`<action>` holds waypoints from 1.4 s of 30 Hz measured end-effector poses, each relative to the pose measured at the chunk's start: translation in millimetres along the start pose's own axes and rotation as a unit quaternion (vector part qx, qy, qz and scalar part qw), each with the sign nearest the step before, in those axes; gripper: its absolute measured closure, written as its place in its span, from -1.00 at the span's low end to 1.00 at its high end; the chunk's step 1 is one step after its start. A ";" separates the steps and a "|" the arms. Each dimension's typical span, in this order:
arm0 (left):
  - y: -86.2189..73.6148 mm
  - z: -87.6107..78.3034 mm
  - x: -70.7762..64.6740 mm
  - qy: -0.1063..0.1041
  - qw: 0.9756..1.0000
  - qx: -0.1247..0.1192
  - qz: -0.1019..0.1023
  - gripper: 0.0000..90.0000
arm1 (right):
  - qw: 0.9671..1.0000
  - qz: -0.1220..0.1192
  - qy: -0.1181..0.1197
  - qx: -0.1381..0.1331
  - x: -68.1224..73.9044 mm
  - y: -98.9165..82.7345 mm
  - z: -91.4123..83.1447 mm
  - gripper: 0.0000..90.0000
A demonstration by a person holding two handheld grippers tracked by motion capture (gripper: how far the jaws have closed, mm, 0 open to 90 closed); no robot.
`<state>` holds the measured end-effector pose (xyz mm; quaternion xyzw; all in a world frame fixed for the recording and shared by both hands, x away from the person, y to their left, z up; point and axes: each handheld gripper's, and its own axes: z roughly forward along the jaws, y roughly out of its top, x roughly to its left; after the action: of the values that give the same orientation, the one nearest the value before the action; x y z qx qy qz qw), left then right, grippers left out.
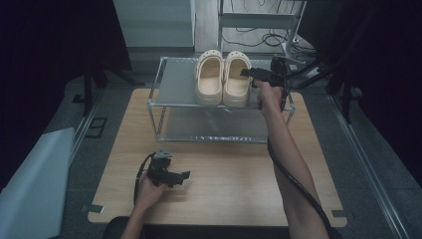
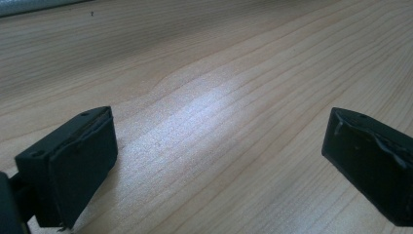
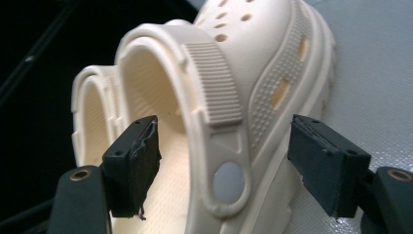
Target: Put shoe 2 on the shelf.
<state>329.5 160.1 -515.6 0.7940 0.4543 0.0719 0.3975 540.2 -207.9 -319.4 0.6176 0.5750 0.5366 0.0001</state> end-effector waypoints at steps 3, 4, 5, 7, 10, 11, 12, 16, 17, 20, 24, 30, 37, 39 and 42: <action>-0.1 0.5 -0.8 0.001 1.000 0.002 0.002 -1.00 | 1.000 -0.005 0.004 -0.004 -1.5 -0.5 -4.9 -0.41; -0.2 0.5 -1.0 0.001 1.000 0.002 0.003 -1.00 | 1.000 -0.009 0.006 -0.003 -1.8 -0.8 -6.5 -0.42; -0.2 0.6 -1.1 0.001 1.000 0.003 0.003 -1.00 | 1.000 -0.009 0.006 0.000 -1.7 -0.9 -7.5 -0.43; -0.2 0.9 -1.1 0.001 1.000 0.004 0.003 -1.00 | 1.000 -0.014 0.013 -0.005 -0.8 -1.6 -9.9 -0.47; -0.3 0.8 -0.9 0.000 1.000 0.004 0.003 -1.00 | 0.999 -0.032 0.027 -0.013 1.5 -3.3 -13.9 -0.50; -0.3 0.8 -0.9 -0.001 1.000 0.004 0.003 -1.00 | 0.999 -0.039 0.031 -0.012 2.4 -4.2 -14.9 -0.51; -0.2 0.8 -0.8 -0.001 1.000 0.004 0.003 -1.00 | 0.998 -0.048 0.031 -0.010 3.0 -4.9 -16.2 -0.53; -0.5 0.8 -1.3 -0.001 1.000 0.004 0.004 -1.00 | 0.997 -0.061 0.035 -0.008 3.8 -7.9 -21.7 -0.53; -0.6 0.9 -1.4 -0.001 1.000 0.004 0.004 -1.00 | 0.997 -0.063 0.034 -0.009 3.4 -8.7 -23.3 -0.53; -0.8 1.5 -1.5 -0.002 1.000 0.007 0.007 -1.00 | 0.997 -0.072 0.039 -0.004 0.3 -11.3 -27.7 -0.53; -0.9 2.4 -1.9 -0.003 1.000 0.008 0.008 -1.00 | 0.996 -0.074 0.054 0.005 -3.5 -16.1 -34.3 -0.53; -1.2 2.7 -2.6 -0.002 1.000 0.010 0.008 -1.00 | 0.994 -0.077 0.081 0.014 -5.4 -22.1 -45.8 -0.54; -1.4 2.9 -2.3 -0.002 1.000 0.012 0.009 -1.00 | 0.990 -0.083 0.112 0.032 -3.8 -29.9 -59.0 -0.72; -1.4 2.8 -2.2 -0.002 1.000 0.012 0.009 -1.00 | 0.989 -0.084 0.119 0.035 -3.9 -32.7 -63.0 -0.73; -1.5 2.5 -2.1 -0.002 1.000 0.013 0.009 -1.00 | 0.988 -0.084 0.124 0.037 -5.7 -35.7 -67.8 -0.76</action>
<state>328.5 157.4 -517.9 0.8035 0.4472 0.0679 0.3871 471.2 -241.7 -316.4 0.4957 0.6399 0.5851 -0.0488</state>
